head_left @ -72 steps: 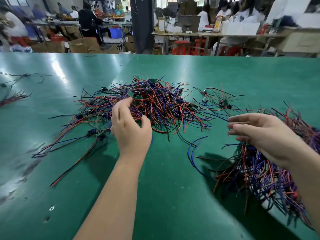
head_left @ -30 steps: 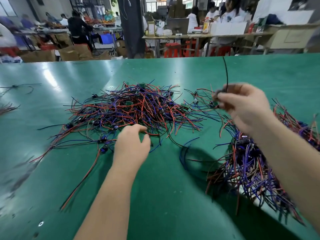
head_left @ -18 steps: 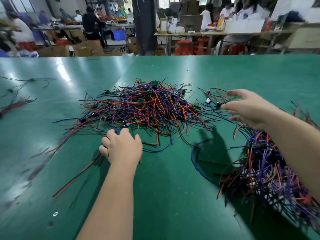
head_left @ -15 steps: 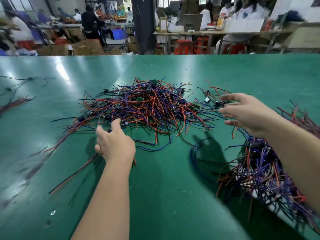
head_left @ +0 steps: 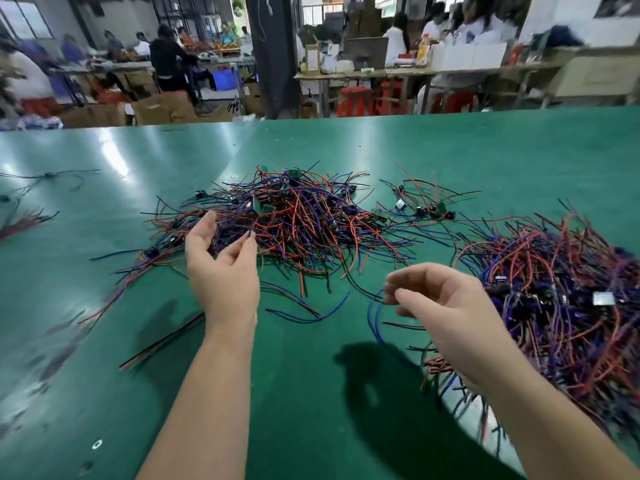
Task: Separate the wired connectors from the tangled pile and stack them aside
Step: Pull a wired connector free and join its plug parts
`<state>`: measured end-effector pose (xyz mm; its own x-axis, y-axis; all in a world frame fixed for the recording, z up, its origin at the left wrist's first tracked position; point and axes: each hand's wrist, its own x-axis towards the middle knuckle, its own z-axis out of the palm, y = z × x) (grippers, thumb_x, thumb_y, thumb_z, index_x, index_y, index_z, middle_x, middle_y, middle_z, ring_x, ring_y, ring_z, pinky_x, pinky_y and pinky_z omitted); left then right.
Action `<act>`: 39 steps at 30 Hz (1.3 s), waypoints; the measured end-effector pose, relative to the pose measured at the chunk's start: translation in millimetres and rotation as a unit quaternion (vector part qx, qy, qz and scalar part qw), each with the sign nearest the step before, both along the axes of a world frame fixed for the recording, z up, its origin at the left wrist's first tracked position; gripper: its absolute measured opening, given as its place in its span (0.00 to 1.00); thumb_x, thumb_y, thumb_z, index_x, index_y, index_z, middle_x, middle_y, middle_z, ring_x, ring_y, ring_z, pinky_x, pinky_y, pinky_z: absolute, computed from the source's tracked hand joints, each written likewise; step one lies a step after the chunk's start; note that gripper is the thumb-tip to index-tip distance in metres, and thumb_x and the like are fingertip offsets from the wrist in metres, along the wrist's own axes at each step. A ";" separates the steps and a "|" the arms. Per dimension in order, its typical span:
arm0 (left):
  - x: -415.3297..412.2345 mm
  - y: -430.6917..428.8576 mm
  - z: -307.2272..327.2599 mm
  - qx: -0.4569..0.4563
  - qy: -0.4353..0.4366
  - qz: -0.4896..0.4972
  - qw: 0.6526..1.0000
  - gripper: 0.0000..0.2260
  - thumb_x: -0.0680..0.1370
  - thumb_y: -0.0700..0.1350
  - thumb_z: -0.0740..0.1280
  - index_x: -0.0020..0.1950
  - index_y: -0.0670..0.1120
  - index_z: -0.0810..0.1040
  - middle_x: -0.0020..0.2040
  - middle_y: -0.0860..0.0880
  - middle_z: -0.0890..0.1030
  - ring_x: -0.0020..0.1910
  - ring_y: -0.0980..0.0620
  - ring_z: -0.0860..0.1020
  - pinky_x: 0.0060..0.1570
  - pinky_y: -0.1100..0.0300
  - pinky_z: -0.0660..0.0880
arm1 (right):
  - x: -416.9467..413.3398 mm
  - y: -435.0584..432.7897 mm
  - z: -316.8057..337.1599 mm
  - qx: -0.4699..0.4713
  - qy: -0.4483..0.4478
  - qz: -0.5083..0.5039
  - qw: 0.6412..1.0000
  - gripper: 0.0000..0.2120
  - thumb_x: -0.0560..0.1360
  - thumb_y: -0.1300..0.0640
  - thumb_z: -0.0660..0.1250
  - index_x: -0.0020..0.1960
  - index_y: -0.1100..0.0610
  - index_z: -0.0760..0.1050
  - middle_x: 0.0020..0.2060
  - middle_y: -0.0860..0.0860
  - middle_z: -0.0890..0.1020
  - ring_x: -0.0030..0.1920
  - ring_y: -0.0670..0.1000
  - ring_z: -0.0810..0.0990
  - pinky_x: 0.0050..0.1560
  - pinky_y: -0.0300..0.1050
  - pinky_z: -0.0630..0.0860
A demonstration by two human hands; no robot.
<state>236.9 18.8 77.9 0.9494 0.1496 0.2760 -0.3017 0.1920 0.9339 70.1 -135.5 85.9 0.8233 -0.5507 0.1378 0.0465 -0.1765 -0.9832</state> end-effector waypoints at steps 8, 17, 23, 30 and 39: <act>-49.4 -24.6 21.4 -0.138 0.064 -0.372 0.916 0.17 0.65 0.33 0.68 0.53 0.43 0.77 0.44 0.45 0.85 0.44 0.51 0.84 0.41 0.65 0.78 | -4.9 1.5 9.6 0.250 -0.081 0.081 0.961 0.15 0.66 0.60 0.68 0.53 0.60 0.79 0.47 0.56 0.85 0.41 0.50 0.82 0.39 0.37 0.77; -74.1 -34.6 17.7 -0.061 0.116 -0.473 0.871 0.15 0.65 0.36 0.71 0.49 0.48 0.82 0.48 0.43 0.85 0.48 0.48 0.84 0.37 0.65 0.79 | -8.0 -10.2 14.9 0.331 -0.173 0.028 0.927 0.09 0.66 0.60 0.66 0.39 0.53 0.85 0.37 0.50 0.85 0.32 0.44 0.79 0.33 0.33 0.74; -71.0 -32.5 18.8 -0.047 0.130 -0.478 0.867 0.16 0.65 0.36 0.71 0.52 0.46 0.80 0.48 0.43 0.85 0.48 0.49 0.84 0.36 0.66 0.79 | -9.0 -16.3 14.0 0.306 -0.171 -0.007 0.936 0.08 0.66 0.60 0.67 0.39 0.54 0.85 0.36 0.50 0.84 0.34 0.44 0.81 0.34 0.33 0.75; -74.8 -27.7 17.7 0.070 0.161 -0.591 0.787 0.15 0.72 0.43 0.71 0.58 0.47 0.78 0.49 0.43 0.85 0.44 0.51 0.84 0.35 0.65 0.79 | -12.5 -19.1 14.8 0.227 -0.153 -0.027 0.961 0.03 0.65 0.57 0.69 0.38 0.55 0.78 0.38 0.51 0.85 0.36 0.44 0.81 0.34 0.34 0.75; -92.7 -44.8 10.9 0.083 0.149 -0.518 0.838 0.14 0.64 0.43 0.74 0.48 0.41 0.82 0.40 0.44 0.85 0.35 0.52 0.83 0.35 0.62 0.79 | -6.6 -16.2 1.7 0.137 -0.117 0.002 0.984 0.05 0.59 0.56 0.75 0.33 0.55 0.81 0.30 0.49 0.82 0.32 0.44 0.78 0.35 0.33 0.73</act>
